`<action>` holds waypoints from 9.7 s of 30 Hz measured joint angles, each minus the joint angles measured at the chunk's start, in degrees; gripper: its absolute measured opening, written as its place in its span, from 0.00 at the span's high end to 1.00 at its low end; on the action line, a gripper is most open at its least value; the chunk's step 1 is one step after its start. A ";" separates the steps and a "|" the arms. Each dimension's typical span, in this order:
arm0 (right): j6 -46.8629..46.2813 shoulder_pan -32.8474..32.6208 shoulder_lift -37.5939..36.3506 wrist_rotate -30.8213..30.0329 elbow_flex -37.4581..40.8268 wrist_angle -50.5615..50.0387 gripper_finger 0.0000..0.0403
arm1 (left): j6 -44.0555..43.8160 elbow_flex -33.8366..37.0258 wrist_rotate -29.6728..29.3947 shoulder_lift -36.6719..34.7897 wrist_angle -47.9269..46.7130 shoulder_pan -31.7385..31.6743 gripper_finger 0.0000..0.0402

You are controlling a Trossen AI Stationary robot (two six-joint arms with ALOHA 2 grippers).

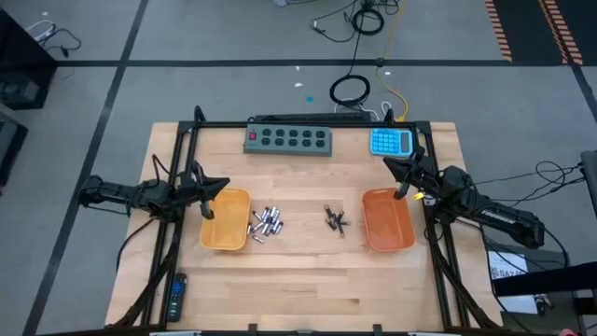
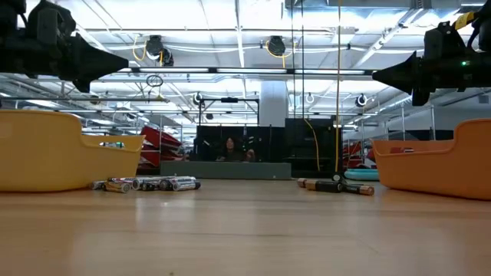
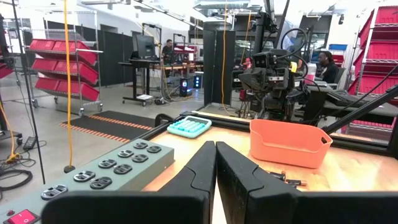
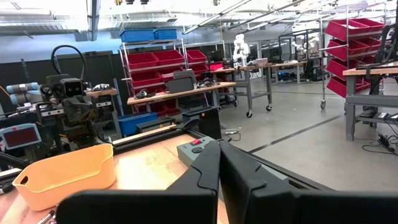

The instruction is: Sort batteries

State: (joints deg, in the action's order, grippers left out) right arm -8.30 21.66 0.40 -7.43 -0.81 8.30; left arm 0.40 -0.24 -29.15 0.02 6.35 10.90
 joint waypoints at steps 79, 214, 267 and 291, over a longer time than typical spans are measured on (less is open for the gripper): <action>8.33 -26.94 77.35 -13.51 -28.17 26.97 0.75 | -6.19 -63.54 16.08 77.31 -54.04 -6.22 0.67; 5.56 -30.83 77.62 -15.29 -28.12 22.81 0.76 | 13.26 -77.97 24.74 112.88 -70.10 5.73 0.71; 4.84 -30.83 77.62 -15.33 -28.12 21.89 0.76 | 9.38 -77.91 24.06 113.68 -70.25 6.25 0.95; 4.48 -31.44 77.62 -16.60 -28.12 21.62 0.76 | -5.97 -69.79 22.51 98.33 -80.18 2.45 0.95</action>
State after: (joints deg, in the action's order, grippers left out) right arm -3.82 -9.78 78.02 -24.03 -28.93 29.93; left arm -5.56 -70.03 -6.64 98.35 -73.83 13.35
